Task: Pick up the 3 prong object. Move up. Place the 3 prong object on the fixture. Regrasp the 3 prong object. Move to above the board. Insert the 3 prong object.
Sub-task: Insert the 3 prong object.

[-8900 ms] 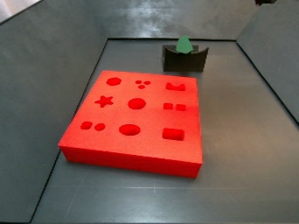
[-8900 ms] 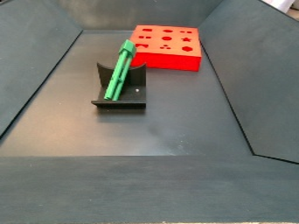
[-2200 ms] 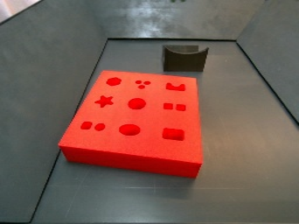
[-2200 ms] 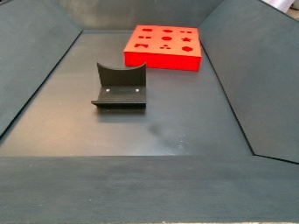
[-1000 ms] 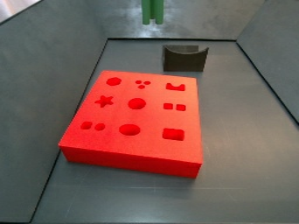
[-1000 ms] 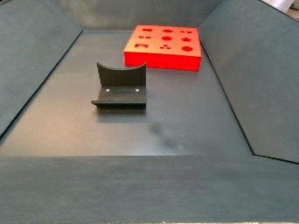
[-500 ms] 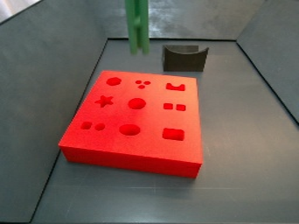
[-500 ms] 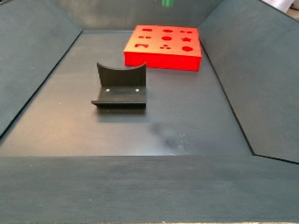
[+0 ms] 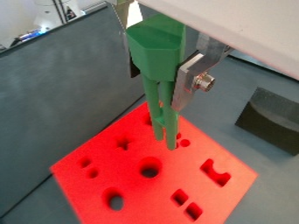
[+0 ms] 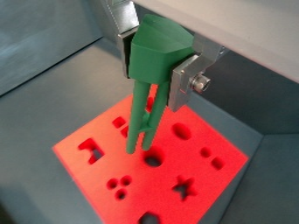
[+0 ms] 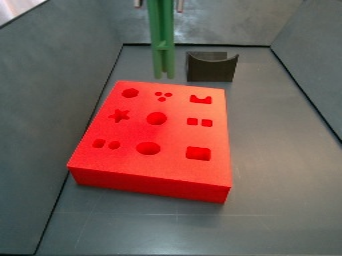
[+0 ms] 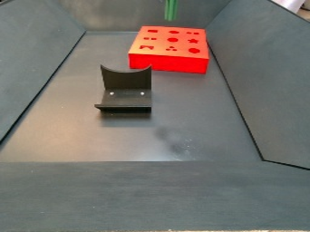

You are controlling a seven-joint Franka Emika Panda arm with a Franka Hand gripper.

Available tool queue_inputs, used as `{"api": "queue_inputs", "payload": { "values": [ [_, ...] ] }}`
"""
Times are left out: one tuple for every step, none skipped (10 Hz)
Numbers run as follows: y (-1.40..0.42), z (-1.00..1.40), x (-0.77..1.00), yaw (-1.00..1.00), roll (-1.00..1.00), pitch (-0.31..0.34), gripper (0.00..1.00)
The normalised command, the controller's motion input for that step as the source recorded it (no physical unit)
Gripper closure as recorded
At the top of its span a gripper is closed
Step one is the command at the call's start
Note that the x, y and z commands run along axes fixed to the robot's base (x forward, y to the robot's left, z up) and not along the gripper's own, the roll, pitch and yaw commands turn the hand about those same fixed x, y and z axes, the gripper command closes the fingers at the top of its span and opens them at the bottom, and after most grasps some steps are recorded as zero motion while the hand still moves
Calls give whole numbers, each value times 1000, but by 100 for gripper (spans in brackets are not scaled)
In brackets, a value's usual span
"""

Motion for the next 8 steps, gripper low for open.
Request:
{"api": "queue_inputs", "payload": {
  "values": [
    [31, 0, 0, 11, 0, 0, 100],
    [0, -89, 0, 0, 0, 0, 100],
    [100, -323, 49, -854, -20, 4, 100],
    [0, -331, 0, -1000, -10, 0, 100],
    [0, -349, 0, -917, -37, 0, 100],
    [0, -329, 0, -897, -77, 0, 100],
    [0, -343, -17, -934, -113, 0, 100],
    [0, -271, -317, -737, -181, -10, 100]
  ]
}}
